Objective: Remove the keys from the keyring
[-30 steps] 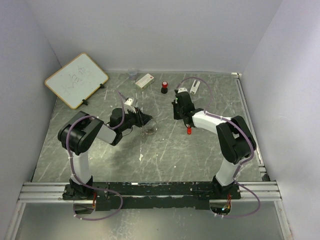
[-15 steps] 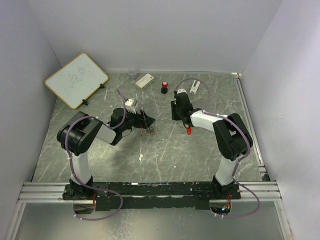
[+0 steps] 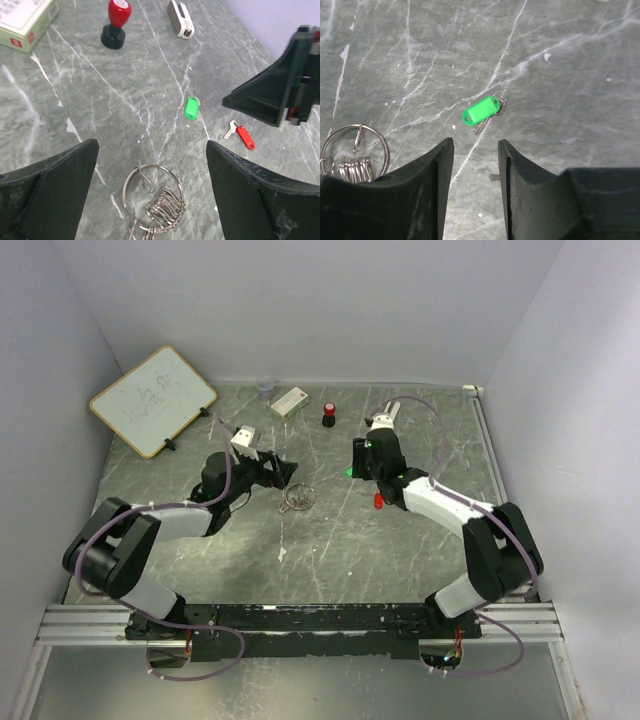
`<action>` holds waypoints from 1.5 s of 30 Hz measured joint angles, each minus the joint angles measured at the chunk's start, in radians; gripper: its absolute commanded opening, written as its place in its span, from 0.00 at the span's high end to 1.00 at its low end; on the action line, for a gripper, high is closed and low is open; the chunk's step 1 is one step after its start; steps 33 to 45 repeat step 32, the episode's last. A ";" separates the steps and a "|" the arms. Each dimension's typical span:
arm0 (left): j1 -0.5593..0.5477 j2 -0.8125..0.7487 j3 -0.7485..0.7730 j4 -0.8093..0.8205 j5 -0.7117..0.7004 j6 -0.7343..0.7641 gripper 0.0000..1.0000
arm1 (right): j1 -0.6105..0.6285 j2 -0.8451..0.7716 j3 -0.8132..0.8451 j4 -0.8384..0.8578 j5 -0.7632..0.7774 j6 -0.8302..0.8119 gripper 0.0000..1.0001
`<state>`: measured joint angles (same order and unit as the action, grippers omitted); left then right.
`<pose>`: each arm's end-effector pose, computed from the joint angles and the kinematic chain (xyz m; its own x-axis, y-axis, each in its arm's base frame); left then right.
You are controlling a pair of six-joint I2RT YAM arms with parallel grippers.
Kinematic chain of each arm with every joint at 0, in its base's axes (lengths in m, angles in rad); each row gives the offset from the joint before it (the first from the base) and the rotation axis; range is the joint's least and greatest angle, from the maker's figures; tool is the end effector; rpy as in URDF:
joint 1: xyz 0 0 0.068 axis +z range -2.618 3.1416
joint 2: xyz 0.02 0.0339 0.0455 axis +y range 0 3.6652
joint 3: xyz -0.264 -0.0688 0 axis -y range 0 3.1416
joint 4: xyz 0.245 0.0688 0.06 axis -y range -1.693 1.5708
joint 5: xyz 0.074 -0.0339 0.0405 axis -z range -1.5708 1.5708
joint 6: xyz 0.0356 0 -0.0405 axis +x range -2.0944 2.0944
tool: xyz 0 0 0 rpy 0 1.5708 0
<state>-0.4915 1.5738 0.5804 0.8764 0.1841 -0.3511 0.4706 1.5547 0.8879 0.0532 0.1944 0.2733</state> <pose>0.2729 -0.1535 0.1922 -0.3113 -0.2168 -0.9252 0.5508 0.7522 -0.3616 0.3012 0.1455 0.2104 -0.5763 0.0040 -0.8173 -0.1543 0.9815 0.1136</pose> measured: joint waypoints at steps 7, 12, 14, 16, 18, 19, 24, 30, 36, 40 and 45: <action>0.000 -0.189 -0.062 -0.096 -0.102 0.060 0.01 | -0.001 -0.197 -0.124 0.028 0.138 0.021 0.00; 0.000 -0.327 -0.130 -0.147 -0.190 0.084 0.00 | -0.002 -0.362 -0.189 0.021 0.318 0.056 0.00; 0.000 -0.369 -0.142 -0.173 -0.220 0.093 0.00 | -0.002 -0.422 -0.208 0.019 0.388 0.068 0.00; 0.000 -0.406 -0.145 -0.202 -0.248 0.101 0.01 | -0.002 -0.465 -0.215 0.010 0.449 0.078 0.00; 0.000 -0.434 -0.145 -0.230 -0.268 0.106 0.00 | -0.002 -0.499 -0.217 -0.001 0.504 0.086 0.00; 0.000 -0.449 -0.146 -0.244 -0.277 0.109 0.00 | -0.002 -0.514 -0.217 -0.008 0.528 0.089 0.00; 0.000 -0.513 -0.158 -0.290 -0.303 0.116 0.00 | -0.002 -0.598 -0.220 -0.053 0.649 0.105 0.00; 0.000 -0.552 -0.172 -0.325 -0.325 0.122 0.00 | -0.002 -0.740 -0.265 -0.059 0.743 0.113 0.00; 0.000 -0.558 -0.173 -0.337 -0.331 0.125 0.00 | -0.002 -0.761 -0.277 -0.060 0.758 0.113 0.00; 0.000 -0.558 -0.173 -0.337 -0.331 0.125 0.00 | -0.002 -0.761 -0.277 -0.060 0.758 0.113 0.00; 0.000 -0.558 -0.173 -0.337 -0.331 0.125 0.00 | -0.002 -0.761 -0.277 -0.060 0.758 0.113 0.00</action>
